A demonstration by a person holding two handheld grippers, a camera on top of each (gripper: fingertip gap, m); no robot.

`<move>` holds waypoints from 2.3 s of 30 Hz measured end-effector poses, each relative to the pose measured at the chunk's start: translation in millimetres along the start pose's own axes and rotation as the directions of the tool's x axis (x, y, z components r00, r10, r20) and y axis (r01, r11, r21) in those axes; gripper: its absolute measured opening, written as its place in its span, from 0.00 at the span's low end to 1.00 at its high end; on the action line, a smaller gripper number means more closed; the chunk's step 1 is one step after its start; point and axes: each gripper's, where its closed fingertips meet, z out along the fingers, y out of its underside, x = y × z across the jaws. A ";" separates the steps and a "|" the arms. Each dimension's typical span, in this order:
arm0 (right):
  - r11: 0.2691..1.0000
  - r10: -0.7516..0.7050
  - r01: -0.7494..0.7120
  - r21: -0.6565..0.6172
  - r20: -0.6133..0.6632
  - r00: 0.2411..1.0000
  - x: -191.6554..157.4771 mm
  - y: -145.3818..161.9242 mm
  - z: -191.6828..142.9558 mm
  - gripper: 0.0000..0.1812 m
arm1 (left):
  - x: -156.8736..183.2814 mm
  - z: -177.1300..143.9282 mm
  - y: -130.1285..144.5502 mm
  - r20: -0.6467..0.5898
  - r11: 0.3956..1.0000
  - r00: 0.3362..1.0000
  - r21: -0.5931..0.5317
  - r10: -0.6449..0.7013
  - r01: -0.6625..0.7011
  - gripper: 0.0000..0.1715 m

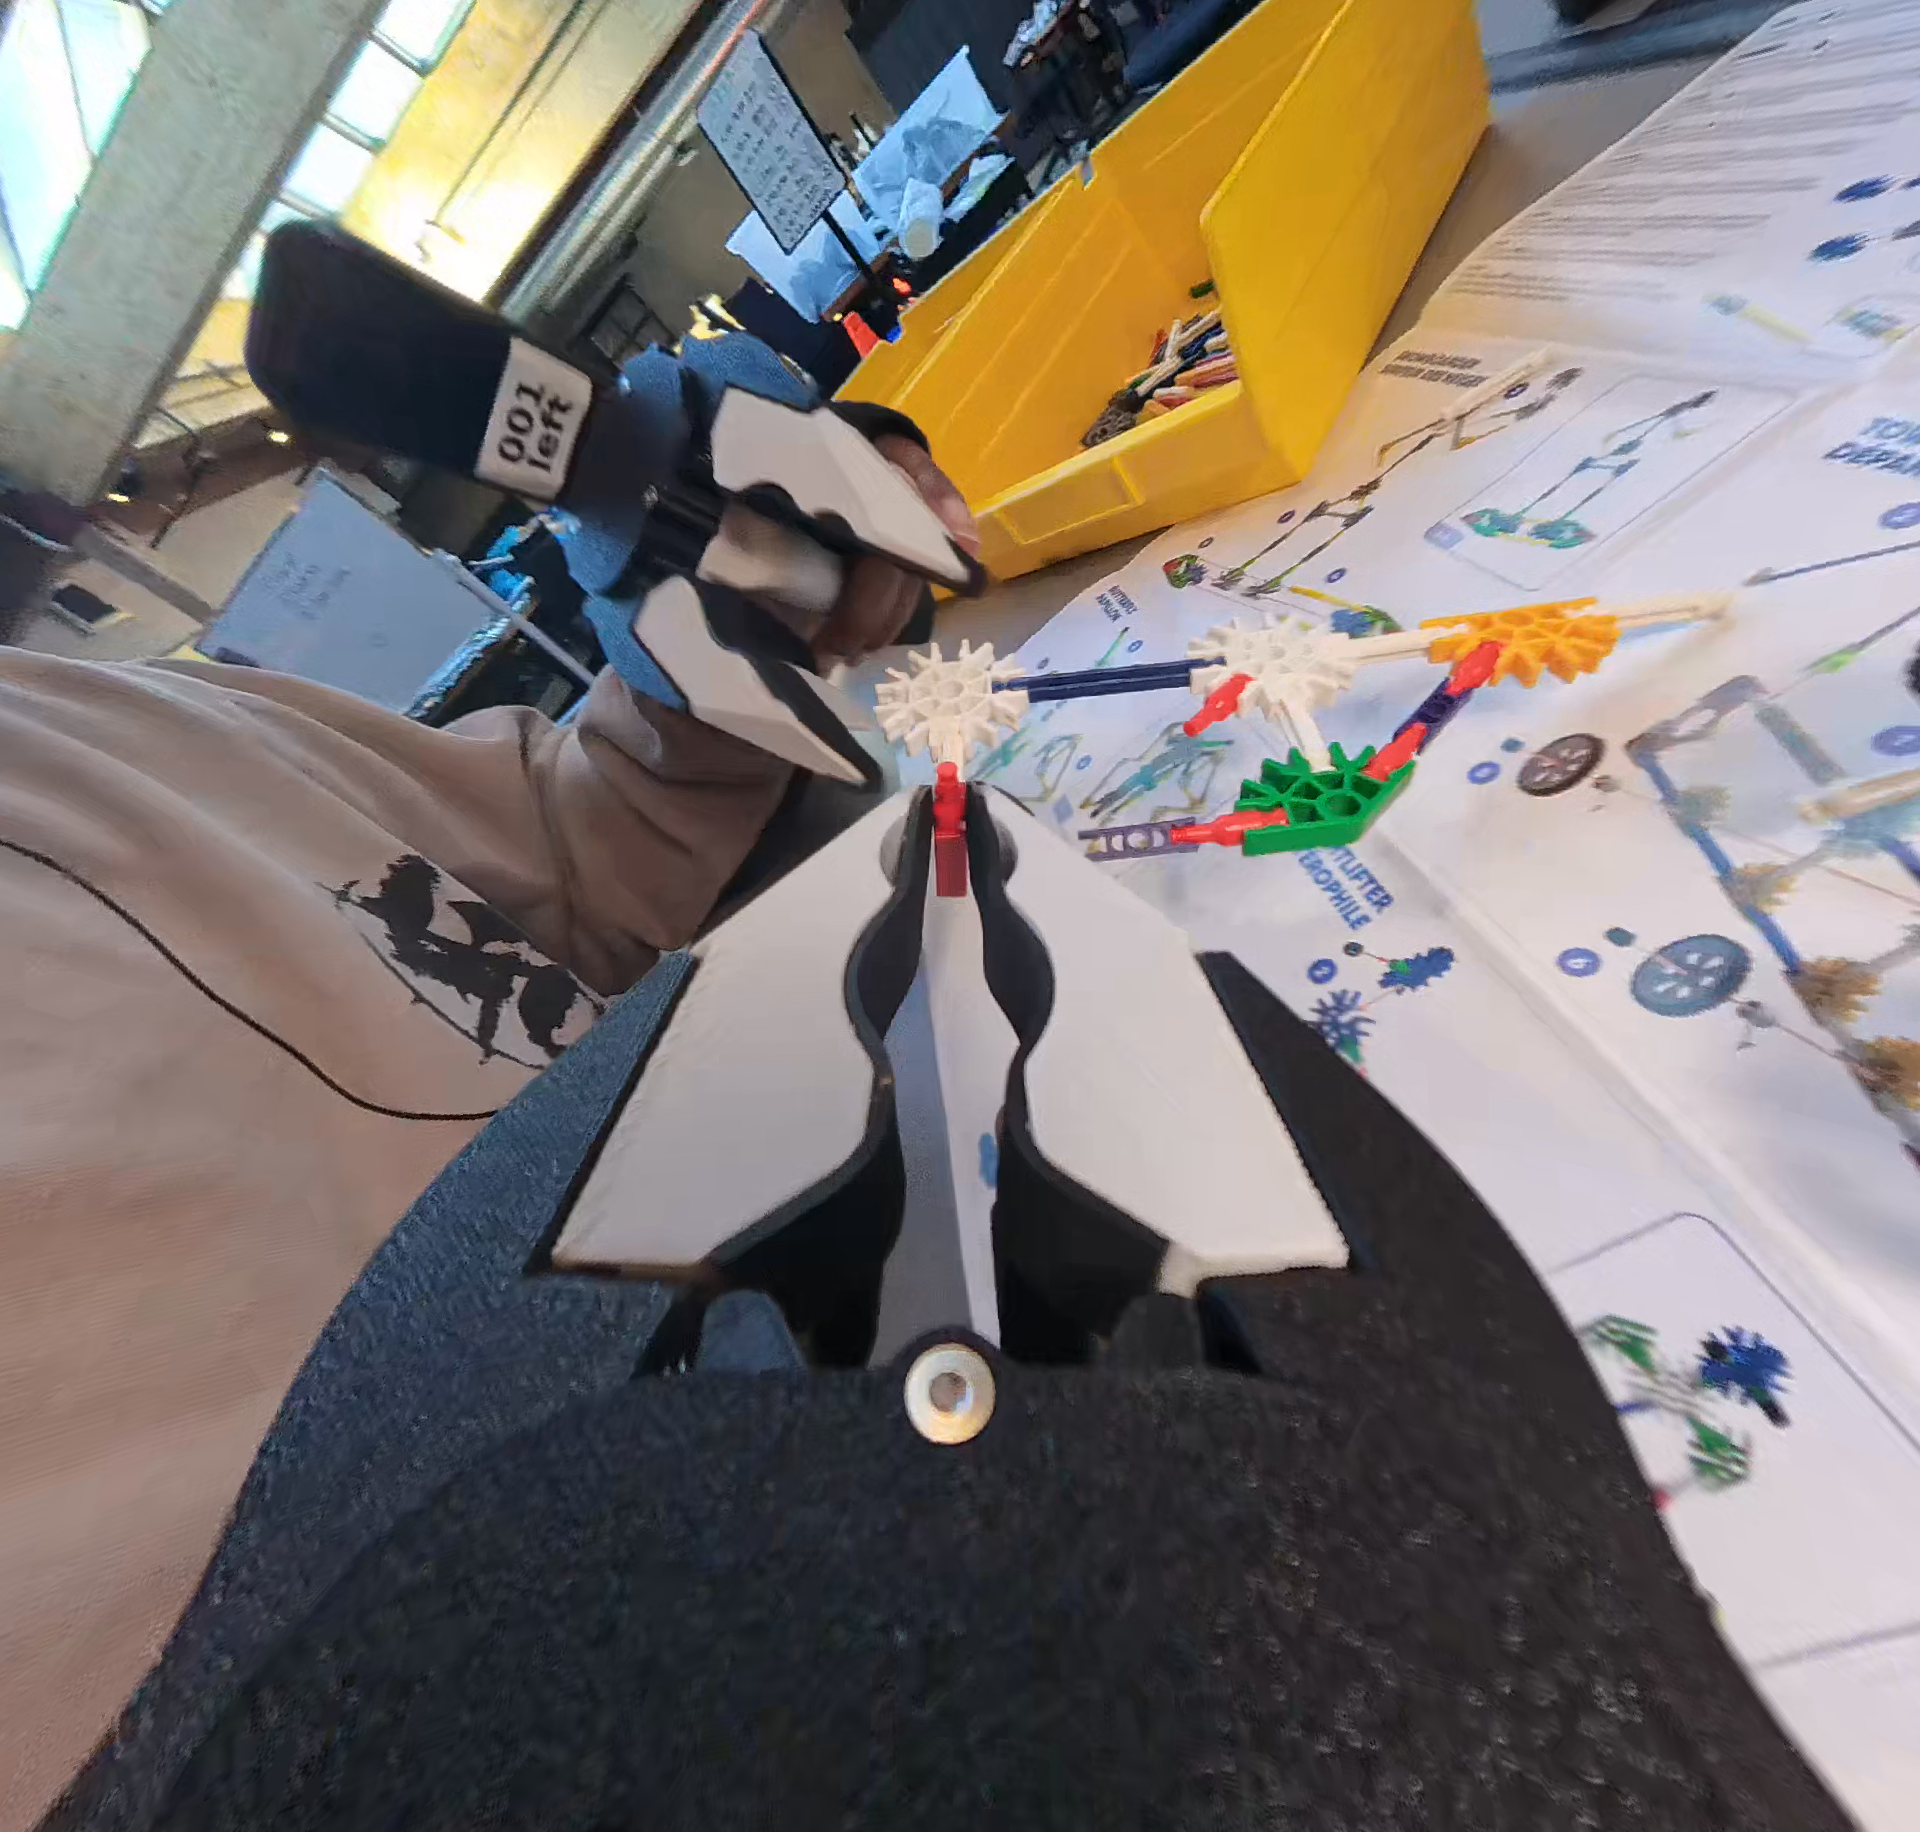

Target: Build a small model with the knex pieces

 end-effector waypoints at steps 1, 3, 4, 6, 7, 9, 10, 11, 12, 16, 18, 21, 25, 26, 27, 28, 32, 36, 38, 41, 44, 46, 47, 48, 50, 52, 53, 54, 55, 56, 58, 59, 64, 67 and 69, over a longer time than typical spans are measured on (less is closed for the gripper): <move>1.000 0.020 -0.020 0.000 0.034 0.999 -5.2 1.3 2.2 0.02 | 4.5 8.3 8.7 0.015 0.996 0.997 -0.059 0.075 -0.074 0.23; 0.999 0.042 -0.044 0.015 0.083 0.996 -15.1 -0.8 3.6 0.02 | 12.3 19.7 24.4 0.006 0.977 0.987 -0.142 0.160 -0.158 0.13; 0.999 0.039 -0.040 0.020 0.083 0.996 -16.9 -2.1 3.1 0.02 | 12.9 21.4 24.4 0.011 0.976 0.985 -0.140 0.173 -0.170 0.10; 0.999 0.003 -0.006 0.043 0.064 0.998 -17.2 -7.3 -1.3 0.02 | 5.8 18.0 12.1 0.034 0.993 0.996 -0.086 0.088 -0.085 0.07; 0.997 -0.034 0.031 0.065 0.057 0.998 -19.8 -12.0 -3.0 0.02 | 4.6 15.5 5.4 0.011 0.999 1.000 -0.050 -0.004 0.005 0.07; 0.975 -0.199 0.198 0.103 -0.001 0.980 -27.8 -21.4 -3.8 0.02 | 3.2 13.0 -2.2 -0.041 0.986 0.986 0.009 -0.164 0.164 0.07; 0.951 -0.291 0.296 0.094 -0.060 0.955 -29.5 -24.1 -3.7 0.02 | 3.2 13.3 -3.4 -0.067 0.972 0.971 0.027 -0.232 0.234 0.07; 0.919 -0.376 0.385 0.088 -0.106 0.921 -33.1 -27.5 -4.3 0.02 | 2.9 14.2 -5.5 -0.094 0.951 0.949 0.046 -0.301 0.306 0.07; 0.879 -0.455 0.470 0.075 -0.158 0.876 -35.7 -30.3 -4.8 0.02 | 2.5 15.5 -7.0 -0.117 0.930 0.927 0.059 -0.356 0.364 0.08; 0.620 -0.753 0.779 -0.091 -0.346 0.559 -41.1 -31.4 -0.5 0.02 | -2.8 18.1 -7.6 -0.186 0.839 0.836 0.084 -0.517 0.537 0.08; 0.457 -0.852 0.869 -0.188 -0.373 0.367 -44.0 -28.2 3.3 0.01 | -6.1 17.7 -8.0 -0.211 0.795 0.792 0.092 -0.573 0.600 0.08; 0.160 -0.936 0.926 -0.342 -0.350 0.032 -45.0 -19.0 10.7 0.02 | -12.5 13.8 -9.4 -0.224 0.747 0.747 0.104 -0.625 0.656 0.08; 0.026 -0.942 0.919 -0.393 -0.318 -0.109 -41.1 -11.0 19.7 0.02 | -18.5 10.0 -8.9 -0.232 0.702 0.705 0.111 -0.670 0.703 0.07; -0.004 -0.938 0.915 -0.403 -0.315 -0.143 -40.3 -10.7 21.1 0.02 | -19.8 9.1 -8.9 -0.229 0.699 0.703 0.111 -0.673 0.706 0.07; -0.026 -0.935 0.912 -0.410 -0.313 -0.168 -39.0 -10.3 22.1 0.02 | -20.9 7.9 -9.5 -0.232 0.691 0.696 0.115 -0.680 0.714 0.08; -0.043 -0.929 0.908 -0.416 -0.317 -0.190 -37.2 -11.5 22.2 0.02 | -22.3 6.9 -10.0 -0.233 0.682 0.689 0.120 -0.687 0.721 0.08; -0.053 -0.900 0.903 -0.427 -0.372 -0.228 -36.4 -34.5 11.7 0.01 | -24.8 0.3 -19.4 -0.237 0.692 0.705 0.150 -0.668 0.706 0.06; 0.056 -0.858 0.919 -0.389 -0.489 -0.155 -37.1 -68.8 2.7 0.01 | -12.0 -4.2 -43.1 -0.366 0.654 0.667 0.179 -0.649 0.735 0.03; 0.080 -0.847 0.908 -0.412 -0.509 -0.156 -27.3 -71.1 4.9 0.01 | -6.8 -1.7 -48.0 -0.426 0.599 0.610 0.179 -0.668 0.780 0.02; 0.132 -0.854 0.899 -0.417 -0.509 -0.110 -18.7 -60.9 10.4 0.01 | 5.6 8.0 -43.0 -0.458 0.604 0.592 0.139 -0.663 0.785 0.02; 0.202 -0.941 0.849 -0.489 -0.337 0.029 4.5 -25.9 25.5 0.00 | 8.0 9.5 -49.2 -0.449 0.653 0.643 0.156 -0.621 0.741 0.02; 0.146 -0.931 0.860 -0.489 -0.361 -0.048 0.8 -33.8 19.8 0.00 | 4.6 7.9 -51.0 -0.426 0.674 0.660 0.145 -0.618 0.724 0.02; 0.151 -0.923 0.873 -0.464 -0.383 -0.044 -7.0 -43.8 13.9 0.00 | 2.0 5.7 -48.6 -0.414 0.674 0.662 0.142 -0.625 0.725 0.02; 0.197 -0.925 0.886 -0.420 -0.379 0.026 -14.3 -49.5 9.4 0.00 | -1.0 3.2 -44.3 -0.395 0.676 0.670 0.147 -0.629 0.722 0.01; 0.361 -0.906 0.867 -0.343 -0.348 0.239 -18.6 -53.7 1.0 0.04 | -2.5 -1.5 -36.6 -0.387 0.677 0.672 0.149 -0.631 0.721 0.02; 0.493 -0.857 0.829 -0.262 -0.308 0.412 -19.8 -55.1 -6.1 0.17 | 1.2 -3.1 -36.0 -0.422 0.673 0.655 0.129 -0.627 0.728 0.02; 0.517 -0.845 0.826 -0.225 -0.286 0.452 -22.9 -56.3 -8.5 0.26 | 5.2 -1.7 -35.6 -0.435 0.683 0.653 0.109 -0.620 0.722 0.02; 0.515 -0.849 0.833 -0.203 -0.252 0.464 -27.9 -54.7 -9.3 0.31 | 9.1 0.4 -34.4 -0.442 0.693 0.652 0.091 -0.616 0.715 0.01; 0.495 -0.863 0.848 -0.190 -0.217 0.456 -34.1 -52.0 -8.0 0.31 | 14.6 1.3 -35.6 -0.469 0.694 0.639 0.074 -0.610 0.716 0.02; 0.473 -0.879 0.859 -0.196 -0.175 0.444 -38.9 -46.7 -4.6 0.31 | 21.1 1.9 -37.8 -0.504 0.691 0.618 0.057 -0.603 0.721 0.02; 0.425 -0.905 0.876 -0.229 -0.128 0.405 -39.7 -37.6 2.5 0.17 | 32.2 6.4 -38.8 -0.535 0.703 0.604 0.025 -0.591 0.711 0.01; 0.408 -0.913 0.881 -0.240 -0.090 0.399 -39.8 -30.5 4.9 0.07 | 35.2 8.8 -38.8 -0.538 0.706 0.602 0.017 -0.591 0.708 0.01; 0.535 -0.838 0.818 -0.212 -0.013 0.545 -39.3 -20.3 -0.9 0.02 | 32.0 4.2 -40.7 -0.546 0.708 0.614 0.053 -0.570 0.704 0.03; 0.593 -0.792 0.777 -0.213 0.019 0.610 -35.2 -14.2 -3.8 0.02 | 21.4 -6.1 -43.4 -0.508 0.745 0.683 0.115 -0.525 0.658 0.14; 0.642 -0.751 0.745 -0.182 0.045 0.658 -36.3 -12.1 -1.3 0.02 | 19.3 -5.5 -43.9 -0.487 0.752 0.701 0.127 -0.521 0.646 0.10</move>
